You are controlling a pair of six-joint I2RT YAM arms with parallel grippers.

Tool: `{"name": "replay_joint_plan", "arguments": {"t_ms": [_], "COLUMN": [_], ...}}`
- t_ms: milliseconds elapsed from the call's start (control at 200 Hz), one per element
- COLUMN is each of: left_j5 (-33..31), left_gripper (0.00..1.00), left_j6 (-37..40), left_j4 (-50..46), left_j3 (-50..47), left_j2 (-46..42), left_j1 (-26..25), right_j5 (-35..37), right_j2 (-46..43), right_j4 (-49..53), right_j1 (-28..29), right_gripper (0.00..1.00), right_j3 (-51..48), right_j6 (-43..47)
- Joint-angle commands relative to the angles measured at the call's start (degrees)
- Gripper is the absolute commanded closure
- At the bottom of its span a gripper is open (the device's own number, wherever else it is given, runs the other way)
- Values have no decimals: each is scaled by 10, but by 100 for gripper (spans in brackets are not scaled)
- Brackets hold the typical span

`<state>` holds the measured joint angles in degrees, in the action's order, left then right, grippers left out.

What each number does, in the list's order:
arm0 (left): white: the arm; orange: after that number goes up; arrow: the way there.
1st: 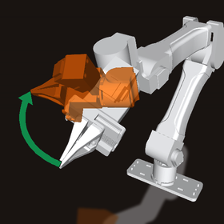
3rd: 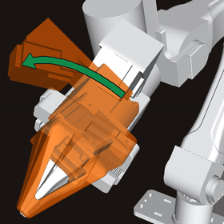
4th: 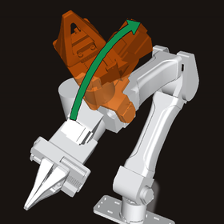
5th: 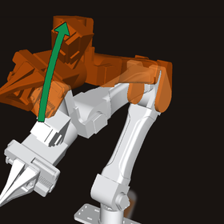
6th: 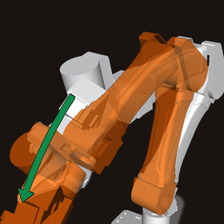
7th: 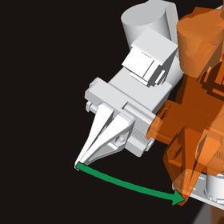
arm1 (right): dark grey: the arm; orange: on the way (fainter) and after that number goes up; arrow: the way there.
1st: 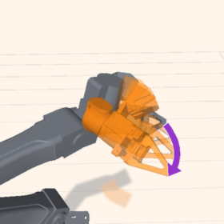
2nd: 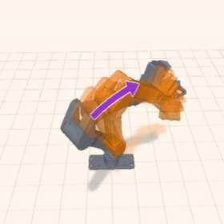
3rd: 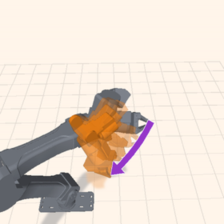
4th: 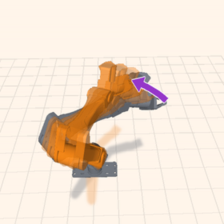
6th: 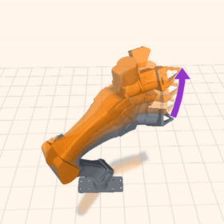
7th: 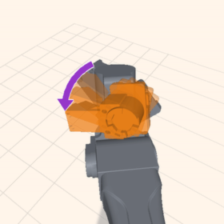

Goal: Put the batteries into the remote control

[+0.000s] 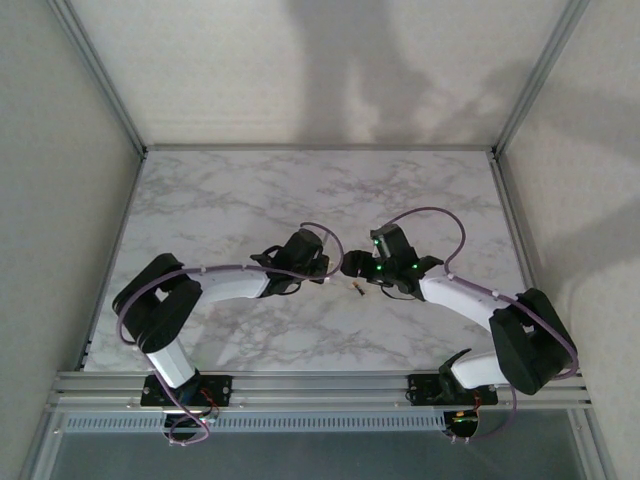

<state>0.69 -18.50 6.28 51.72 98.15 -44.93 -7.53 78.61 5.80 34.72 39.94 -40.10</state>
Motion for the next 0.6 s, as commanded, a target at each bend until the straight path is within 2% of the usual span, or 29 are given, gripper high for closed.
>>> {"name": "replay_joint_plan", "arguments": {"t_ms": [0,360,596], "left_j5": [13,20,9], "left_gripper": [85,85,85], "left_j6": [21,33,45], "left_j4": [6,-9,-17], "left_j3": [25,58,63], "left_j2": [20,64,74], "left_j1": [-1,-2,-2], "right_j5": [11,23,24], "right_j2": [-15,-40,-55], "right_j4": [20,28,30], "right_j1": [-6,-19,-26], "right_gripper": [22,6,1], "right_j3": [2,-15,-22], "right_j6": [11,16,15]}}
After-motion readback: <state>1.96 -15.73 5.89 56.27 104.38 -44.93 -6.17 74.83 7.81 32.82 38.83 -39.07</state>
